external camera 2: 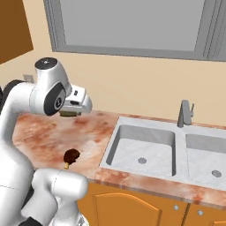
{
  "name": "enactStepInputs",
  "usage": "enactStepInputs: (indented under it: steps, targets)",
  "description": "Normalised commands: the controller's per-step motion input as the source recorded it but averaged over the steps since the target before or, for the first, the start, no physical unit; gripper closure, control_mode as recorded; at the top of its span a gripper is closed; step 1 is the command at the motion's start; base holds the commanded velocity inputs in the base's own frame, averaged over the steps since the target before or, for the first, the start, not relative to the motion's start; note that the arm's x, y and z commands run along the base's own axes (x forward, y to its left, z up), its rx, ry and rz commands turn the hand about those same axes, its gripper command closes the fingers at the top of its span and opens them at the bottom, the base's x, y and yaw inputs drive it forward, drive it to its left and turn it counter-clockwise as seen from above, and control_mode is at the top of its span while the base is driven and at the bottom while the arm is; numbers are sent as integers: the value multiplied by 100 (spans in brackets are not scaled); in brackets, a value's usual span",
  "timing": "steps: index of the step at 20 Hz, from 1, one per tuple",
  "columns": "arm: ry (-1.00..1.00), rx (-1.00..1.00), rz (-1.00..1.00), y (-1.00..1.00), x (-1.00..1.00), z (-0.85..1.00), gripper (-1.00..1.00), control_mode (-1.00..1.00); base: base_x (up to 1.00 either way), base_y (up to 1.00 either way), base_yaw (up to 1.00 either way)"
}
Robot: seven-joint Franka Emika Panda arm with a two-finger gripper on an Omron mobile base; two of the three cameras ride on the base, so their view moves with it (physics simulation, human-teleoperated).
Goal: Open the cabinet. Pick the sponge and place it next to the sink. Then close the cabinet.
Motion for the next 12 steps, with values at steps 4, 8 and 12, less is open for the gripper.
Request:
enactStepInputs:
  steps: [4, 8, 12]
  targets:
    - [6, 0, -4, 0, 84, -13, 100, -100, 0, 0, 0]
    - [8, -2, -2, 0, 67, -54, 100, -100, 0, 0, 0]
    - [3, 0, 0, -8, 35, -100, 100, -100, 0, 0, 0]
